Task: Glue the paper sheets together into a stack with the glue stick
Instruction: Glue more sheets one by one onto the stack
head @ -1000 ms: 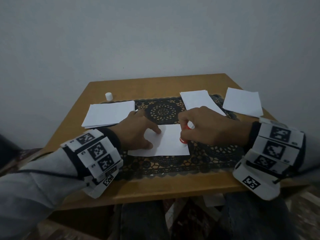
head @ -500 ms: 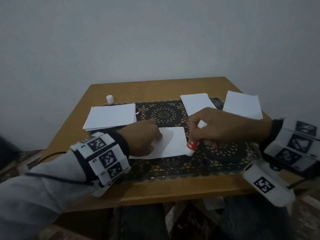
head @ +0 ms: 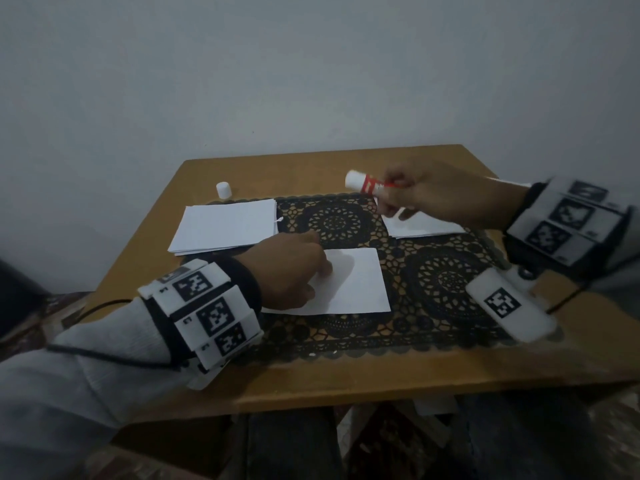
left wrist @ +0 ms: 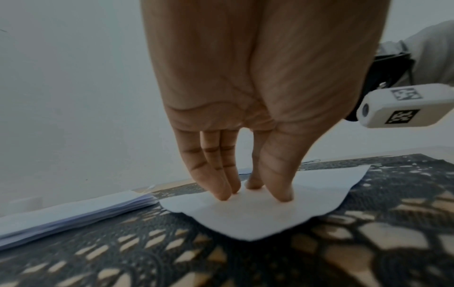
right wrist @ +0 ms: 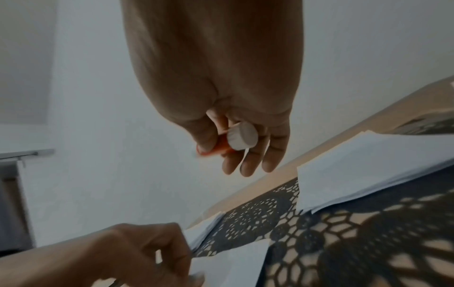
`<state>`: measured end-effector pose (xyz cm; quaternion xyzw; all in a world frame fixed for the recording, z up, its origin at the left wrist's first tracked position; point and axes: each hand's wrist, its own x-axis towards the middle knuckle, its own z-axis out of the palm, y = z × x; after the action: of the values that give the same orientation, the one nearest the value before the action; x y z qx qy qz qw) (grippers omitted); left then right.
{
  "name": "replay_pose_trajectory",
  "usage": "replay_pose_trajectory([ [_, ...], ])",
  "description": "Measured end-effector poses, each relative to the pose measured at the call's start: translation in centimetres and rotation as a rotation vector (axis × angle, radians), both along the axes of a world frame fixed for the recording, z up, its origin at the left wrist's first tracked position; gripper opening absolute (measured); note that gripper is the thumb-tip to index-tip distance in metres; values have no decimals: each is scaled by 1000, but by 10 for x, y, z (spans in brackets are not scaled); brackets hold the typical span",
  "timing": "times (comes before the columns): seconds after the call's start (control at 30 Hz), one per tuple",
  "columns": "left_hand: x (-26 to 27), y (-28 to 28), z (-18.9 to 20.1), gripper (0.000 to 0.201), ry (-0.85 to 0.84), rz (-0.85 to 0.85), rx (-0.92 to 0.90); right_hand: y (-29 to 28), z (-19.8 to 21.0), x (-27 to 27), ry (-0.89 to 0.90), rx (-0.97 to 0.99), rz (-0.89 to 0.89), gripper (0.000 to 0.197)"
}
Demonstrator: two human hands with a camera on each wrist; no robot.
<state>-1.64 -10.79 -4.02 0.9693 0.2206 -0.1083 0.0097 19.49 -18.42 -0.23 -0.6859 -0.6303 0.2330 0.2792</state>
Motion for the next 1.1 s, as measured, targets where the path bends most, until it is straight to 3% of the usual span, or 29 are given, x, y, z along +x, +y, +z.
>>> replay_pose_trajectory([
  [0.13, 0, 2, 0, 50, -2, -12, -10, 36, -7, -1, 110, 24, -122, 21],
  [0.33, 0, 4, 0, 49, -1, -32, -13, 79, -24, -3, -103, 143, -123, 32],
  [0.5, 1, 7, -1, 48, -9, -36, -19, 98, -34, -3, -214, 158, -159, 28],
  [0.7, 0, 7, -1, 49, -13, -34, -31, 104, -41, -3, -321, 126, -168, 31],
  [1.1, 0, 5, 2, 50, -10, -13, -32, 98, -37, 2, -269, 76, -194, 55],
])
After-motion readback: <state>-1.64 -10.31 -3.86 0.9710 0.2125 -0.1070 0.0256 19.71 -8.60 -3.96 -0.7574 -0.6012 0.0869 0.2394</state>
